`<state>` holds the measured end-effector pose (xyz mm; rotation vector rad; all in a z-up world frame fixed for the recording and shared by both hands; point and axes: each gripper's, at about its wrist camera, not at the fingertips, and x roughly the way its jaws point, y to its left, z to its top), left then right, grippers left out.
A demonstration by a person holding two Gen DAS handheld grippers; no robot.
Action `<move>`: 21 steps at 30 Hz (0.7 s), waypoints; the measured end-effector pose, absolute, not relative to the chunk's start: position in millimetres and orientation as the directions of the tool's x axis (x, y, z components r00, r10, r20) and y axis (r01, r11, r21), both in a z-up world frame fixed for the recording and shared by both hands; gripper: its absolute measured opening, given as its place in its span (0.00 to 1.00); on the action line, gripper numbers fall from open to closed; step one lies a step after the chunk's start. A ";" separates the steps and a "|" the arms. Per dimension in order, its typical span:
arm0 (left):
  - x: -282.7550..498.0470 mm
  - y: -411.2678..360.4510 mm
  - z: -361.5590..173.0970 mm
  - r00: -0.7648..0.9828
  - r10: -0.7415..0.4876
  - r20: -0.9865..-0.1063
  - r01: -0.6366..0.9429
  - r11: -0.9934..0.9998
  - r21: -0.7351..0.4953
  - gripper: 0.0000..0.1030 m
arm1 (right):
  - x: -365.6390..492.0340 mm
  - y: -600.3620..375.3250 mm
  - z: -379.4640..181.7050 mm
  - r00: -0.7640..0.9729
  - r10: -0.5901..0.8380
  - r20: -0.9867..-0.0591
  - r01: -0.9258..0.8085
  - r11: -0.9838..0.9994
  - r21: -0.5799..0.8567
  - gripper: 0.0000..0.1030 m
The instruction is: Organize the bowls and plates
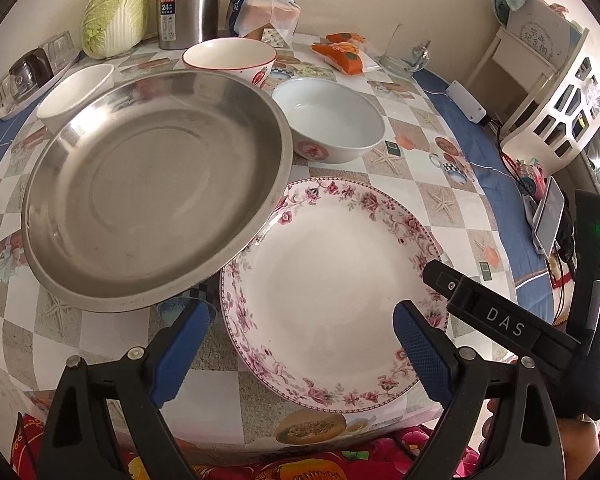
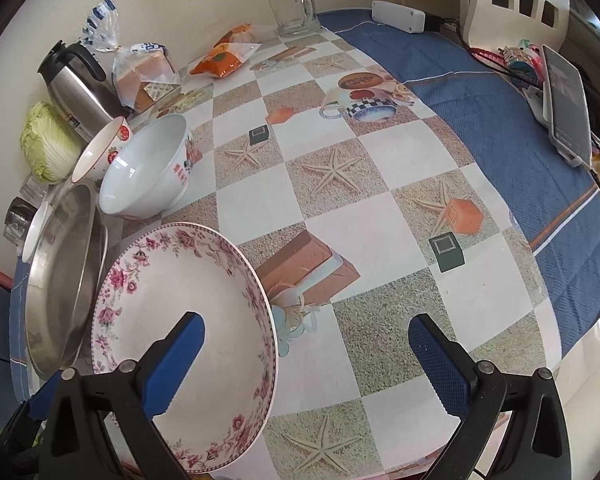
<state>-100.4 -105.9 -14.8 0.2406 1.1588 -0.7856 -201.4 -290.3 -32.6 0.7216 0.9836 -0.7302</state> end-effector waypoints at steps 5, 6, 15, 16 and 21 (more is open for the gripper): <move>-96.7 -106.8 -24.2 0.163 -0.398 -0.903 0.648 0.733 -0.207 0.91 | -196.6 -288.4 -41.2 0.352 -0.175 -0.919 0.799 0.567 0.198 1.00; -95.6 -107.6 -26.5 0.159 -0.392 -0.906 0.643 0.738 -0.206 0.90 | -196.0 -288.0 -42.0 0.351 -0.171 -0.920 0.798 0.569 0.199 1.00; -77.4 -101.4 -40.9 0.142 -0.345 -0.928 0.574 0.793 -0.207 0.81 | -188.8 -285.2 -42.1 0.374 -0.169 -0.912 0.791 0.572 0.218 1.00; -75.7 -100.7 -41.8 0.142 -0.342 -0.929 0.566 0.798 -0.207 0.81 | -187.7 -285.1 -40.9 0.379 -0.172 -0.909 0.788 0.575 0.220 0.97; -70.2 -98.5 -46.9 0.136 -0.325 -0.936 0.542 0.815 -0.205 0.81 | -184.6 -283.2 -38.9 0.386 -0.175 -0.906 0.784 0.579 0.222 0.71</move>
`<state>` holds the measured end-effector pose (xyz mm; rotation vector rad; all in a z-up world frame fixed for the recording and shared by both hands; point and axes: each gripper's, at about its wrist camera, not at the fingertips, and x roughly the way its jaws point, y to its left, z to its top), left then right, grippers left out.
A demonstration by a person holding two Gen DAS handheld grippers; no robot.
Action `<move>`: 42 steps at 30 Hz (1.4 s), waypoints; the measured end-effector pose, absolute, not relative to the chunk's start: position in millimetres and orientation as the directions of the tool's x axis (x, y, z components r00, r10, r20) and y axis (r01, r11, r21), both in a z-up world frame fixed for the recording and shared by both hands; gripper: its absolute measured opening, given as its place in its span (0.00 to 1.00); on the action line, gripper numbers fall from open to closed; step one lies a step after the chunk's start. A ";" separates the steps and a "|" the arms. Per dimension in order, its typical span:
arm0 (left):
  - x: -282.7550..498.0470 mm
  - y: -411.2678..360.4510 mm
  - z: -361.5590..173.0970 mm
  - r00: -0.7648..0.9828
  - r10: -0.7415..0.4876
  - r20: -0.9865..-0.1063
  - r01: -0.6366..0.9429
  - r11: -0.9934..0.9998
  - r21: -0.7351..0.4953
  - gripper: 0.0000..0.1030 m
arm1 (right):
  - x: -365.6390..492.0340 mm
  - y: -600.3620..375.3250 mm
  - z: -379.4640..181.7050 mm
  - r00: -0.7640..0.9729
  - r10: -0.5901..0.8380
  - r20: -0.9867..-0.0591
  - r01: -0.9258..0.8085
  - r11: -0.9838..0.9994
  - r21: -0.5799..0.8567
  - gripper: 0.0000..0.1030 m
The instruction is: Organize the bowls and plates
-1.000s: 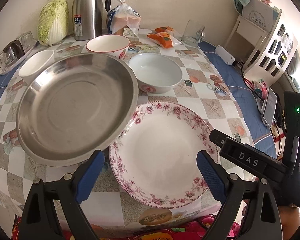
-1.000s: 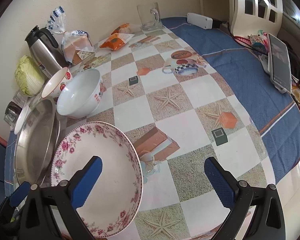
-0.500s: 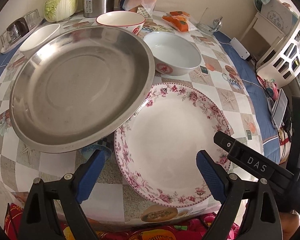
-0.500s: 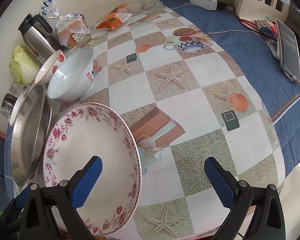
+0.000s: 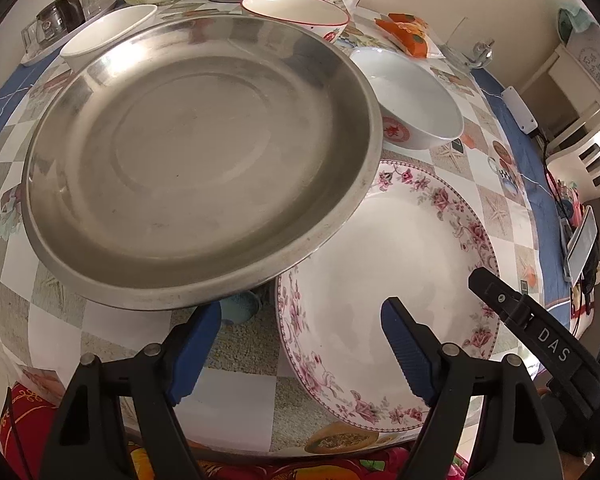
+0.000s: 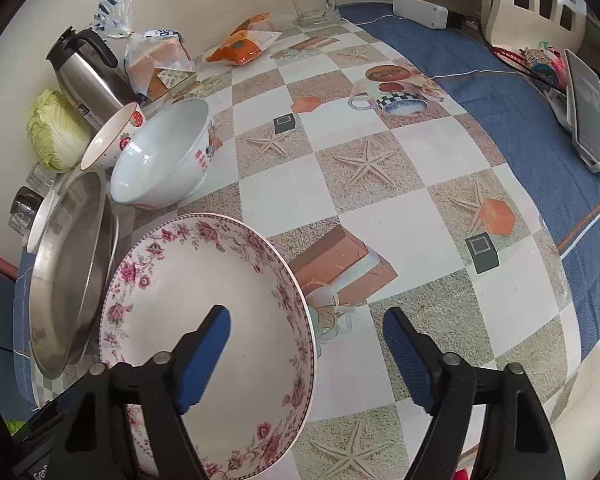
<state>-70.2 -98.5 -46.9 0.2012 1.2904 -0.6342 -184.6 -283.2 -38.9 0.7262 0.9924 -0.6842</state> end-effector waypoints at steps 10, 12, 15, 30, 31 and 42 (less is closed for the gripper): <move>-60.1 -96.0 -57.9 0.114 -0.298 -0.948 0.501 0.841 -0.204 0.45 | -185.0 -285.4 -42.0 0.385 -0.152 -0.910 0.786 0.571 0.237 0.17; -59.2 -95.7 -57.9 0.114 -0.300 -0.947 0.500 0.841 -0.206 0.41 | -183.7 -283.8 -40.8 0.380 -0.157 -0.912 0.782 0.581 0.226 0.16; -59.5 -96.2 -58.7 0.114 -0.298 -0.948 0.503 0.840 -0.203 0.36 | -184.7 -282.8 -37.3 0.365 -0.183 -0.913 0.786 0.586 0.197 0.16; -71.0 -124.5 -62.5 0.051 -0.391 -0.919 0.549 0.780 -0.301 0.24 | -228.4 -311.5 -44.2 0.428 -0.151 -0.891 0.827 0.462 0.320 0.16; -70.1 -124.7 -63.0 0.047 -0.398 -0.916 0.546 0.778 -0.310 0.23 | -231.2 -312.8 -45.1 0.438 -0.144 -0.887 0.827 0.452 0.335 0.16; -66.1 -130.6 -65.5 0.072 -0.439 -0.896 0.562 0.760 -0.327 0.23 | -228.6 -312.1 -57.4 0.471 -0.076 -0.879 0.814 0.421 0.400 0.17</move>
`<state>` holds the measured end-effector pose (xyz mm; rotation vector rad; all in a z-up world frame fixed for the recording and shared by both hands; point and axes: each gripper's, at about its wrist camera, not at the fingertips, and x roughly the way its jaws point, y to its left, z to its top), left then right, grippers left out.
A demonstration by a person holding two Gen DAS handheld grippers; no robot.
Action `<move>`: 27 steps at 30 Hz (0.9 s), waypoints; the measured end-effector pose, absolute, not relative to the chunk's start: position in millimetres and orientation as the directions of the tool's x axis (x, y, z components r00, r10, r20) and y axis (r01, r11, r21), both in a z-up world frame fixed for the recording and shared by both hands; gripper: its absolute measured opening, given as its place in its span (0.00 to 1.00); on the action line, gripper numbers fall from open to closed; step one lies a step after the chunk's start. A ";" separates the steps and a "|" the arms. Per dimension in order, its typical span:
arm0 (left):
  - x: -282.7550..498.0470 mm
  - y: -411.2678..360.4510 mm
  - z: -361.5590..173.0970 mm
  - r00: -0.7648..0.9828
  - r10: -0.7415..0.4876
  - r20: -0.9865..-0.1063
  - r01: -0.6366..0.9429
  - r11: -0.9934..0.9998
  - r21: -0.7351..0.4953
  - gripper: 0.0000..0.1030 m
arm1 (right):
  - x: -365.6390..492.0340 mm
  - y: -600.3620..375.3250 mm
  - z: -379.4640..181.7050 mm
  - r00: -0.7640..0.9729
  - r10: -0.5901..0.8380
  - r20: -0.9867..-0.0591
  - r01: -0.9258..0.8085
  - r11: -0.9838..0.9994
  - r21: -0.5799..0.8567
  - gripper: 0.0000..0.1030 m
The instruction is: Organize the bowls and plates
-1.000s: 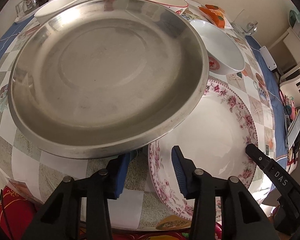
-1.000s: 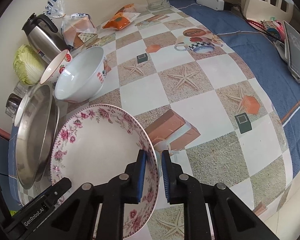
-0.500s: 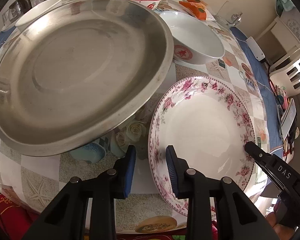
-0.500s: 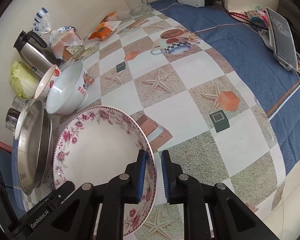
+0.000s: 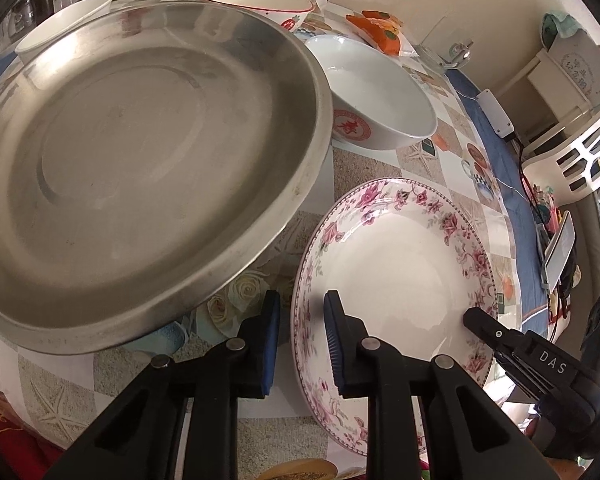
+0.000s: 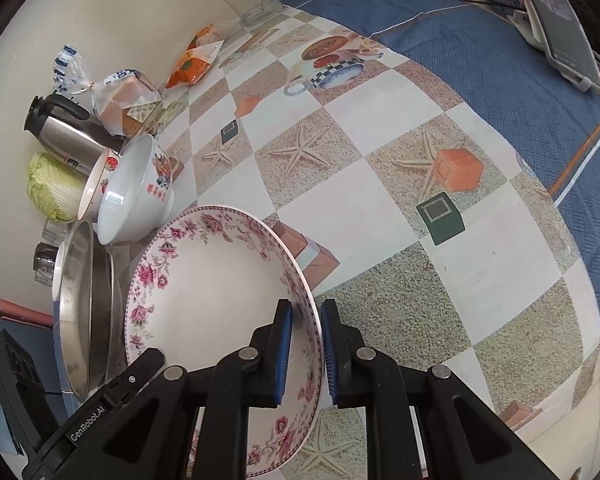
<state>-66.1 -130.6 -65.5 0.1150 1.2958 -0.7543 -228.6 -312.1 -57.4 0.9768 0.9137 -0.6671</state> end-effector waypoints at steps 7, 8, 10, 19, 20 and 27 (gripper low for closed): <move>-60.8 -140.0 -69.4 0.073 -0.458 -0.886 0.558 0.755 -0.344 0.23 | -225.1 -311.4 -57.1 0.473 -0.077 -0.878 0.814 0.419 0.402 0.16; -60.5 -141.2 -69.6 0.074 -0.458 -0.886 0.561 0.754 -0.343 0.23 | -225.0 -311.3 -57.3 0.473 -0.078 -0.878 0.814 0.419 0.402 0.16; -60.8 -142.5 -69.2 0.077 -0.456 -0.887 0.571 0.749 -0.335 0.23 | -224.5 -311.0 -57.4 0.472 -0.078 -0.878 0.815 0.420 0.401 0.16; -70.4 -152.1 -66.6 0.072 -0.452 -0.889 0.651 0.697 -0.301 0.23 | -227.2 -311.0 -57.5 0.473 -0.083 -0.877 0.821 0.403 0.405 0.17; -71.4 -153.3 -66.8 0.067 -0.454 -0.888 0.656 0.691 -0.304 0.23 | -228.3 -311.0 -57.5 0.472 -0.086 -0.877 0.823 0.398 0.404 0.17; -76.3 -156.5 -66.6 0.055 -0.459 -0.887 0.677 0.670 -0.305 0.23 | -233.6 -313.0 -57.4 0.468 -0.101 -0.878 0.835 0.375 0.402 0.17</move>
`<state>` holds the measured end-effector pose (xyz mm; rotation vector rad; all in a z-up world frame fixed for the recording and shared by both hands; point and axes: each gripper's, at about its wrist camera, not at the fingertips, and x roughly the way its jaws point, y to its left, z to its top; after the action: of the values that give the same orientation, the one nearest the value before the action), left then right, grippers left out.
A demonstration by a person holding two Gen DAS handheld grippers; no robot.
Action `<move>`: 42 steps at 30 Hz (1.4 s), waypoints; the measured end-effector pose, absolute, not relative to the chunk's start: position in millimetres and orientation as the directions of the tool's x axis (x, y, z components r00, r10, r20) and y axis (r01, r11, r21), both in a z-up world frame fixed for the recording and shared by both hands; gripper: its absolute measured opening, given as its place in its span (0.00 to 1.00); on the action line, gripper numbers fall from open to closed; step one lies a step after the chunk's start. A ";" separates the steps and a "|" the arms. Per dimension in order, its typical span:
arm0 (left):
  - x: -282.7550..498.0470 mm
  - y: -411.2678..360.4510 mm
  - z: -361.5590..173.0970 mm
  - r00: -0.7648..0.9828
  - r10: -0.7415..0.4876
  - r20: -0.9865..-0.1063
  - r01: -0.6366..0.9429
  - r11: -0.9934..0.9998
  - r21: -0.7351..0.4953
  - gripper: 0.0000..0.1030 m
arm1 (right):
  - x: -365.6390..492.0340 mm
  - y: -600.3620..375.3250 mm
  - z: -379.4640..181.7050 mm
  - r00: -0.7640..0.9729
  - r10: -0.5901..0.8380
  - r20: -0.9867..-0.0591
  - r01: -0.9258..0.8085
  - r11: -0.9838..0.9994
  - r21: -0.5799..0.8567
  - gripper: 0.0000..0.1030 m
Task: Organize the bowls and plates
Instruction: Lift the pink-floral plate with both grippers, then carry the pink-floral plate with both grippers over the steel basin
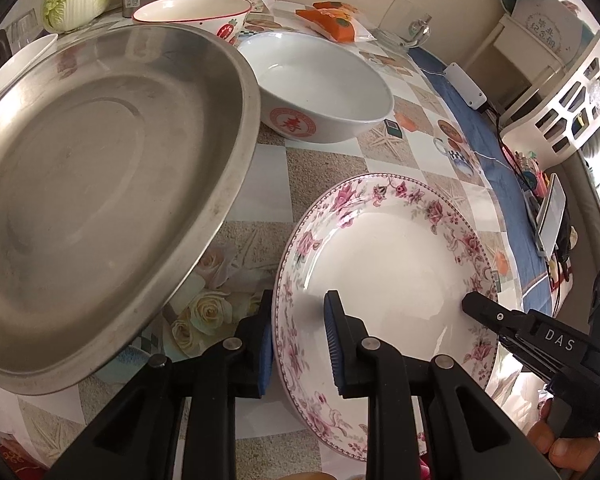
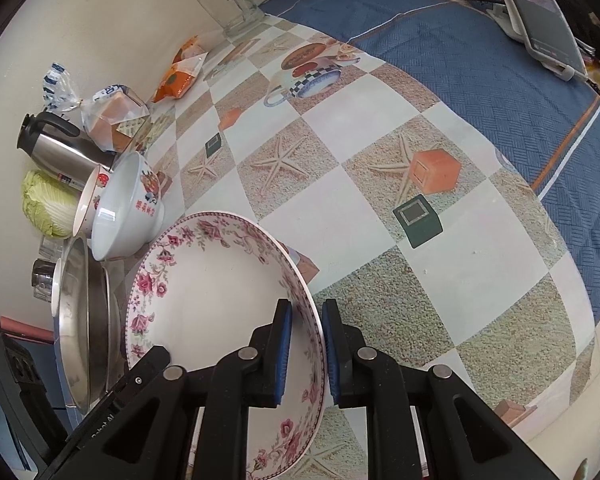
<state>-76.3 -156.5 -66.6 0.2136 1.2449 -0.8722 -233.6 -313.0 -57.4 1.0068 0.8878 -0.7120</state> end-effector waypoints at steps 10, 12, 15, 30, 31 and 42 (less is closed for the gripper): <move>-76.4 -156.6 -63.6 0.049 -0.473 -0.880 0.670 0.669 -0.322 0.23 | -233.1 -311.3 -54.6 0.460 -0.119 -0.880 0.838 0.385 0.386 0.17; -76.4 -157.4 -61.2 0.050 -0.485 -0.873 0.672 0.663 -0.330 0.23 | -234.9 -312.3 -54.1 0.466 -0.120 -0.877 0.837 0.381 0.393 0.17; -76.5 -158.1 -57.2 0.050 -0.502 -0.863 0.674 0.654 -0.342 0.23 | -237.8 -312.7 -50.5 0.475 -0.134 -0.870 0.835 0.380 0.398 0.17; -79.0 -161.0 -46.9 0.073 -0.525 -0.848 0.698 0.635 -0.332 0.23 | -241.8 -311.4 -41.4 0.491 -0.168 -0.855 0.832 0.382 0.402 0.17; -79.3 -161.2 -46.4 0.074 -0.525 -0.848 0.700 0.633 -0.331 0.23 | -242.3 -311.5 -41.1 0.491 -0.169 -0.854 0.832 0.382 0.402 0.17; -80.7 -161.2 -39.9 0.088 -0.539 -0.838 0.710 0.624 -0.328 0.23 | -244.0 -309.1 -36.5 0.495 -0.189 -0.848 0.830 0.391 0.398 0.17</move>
<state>-80.7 -161.2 -39.9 0.1786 1.1529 -0.9371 -244.0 -309.1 -36.5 0.9497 0.8071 -0.7455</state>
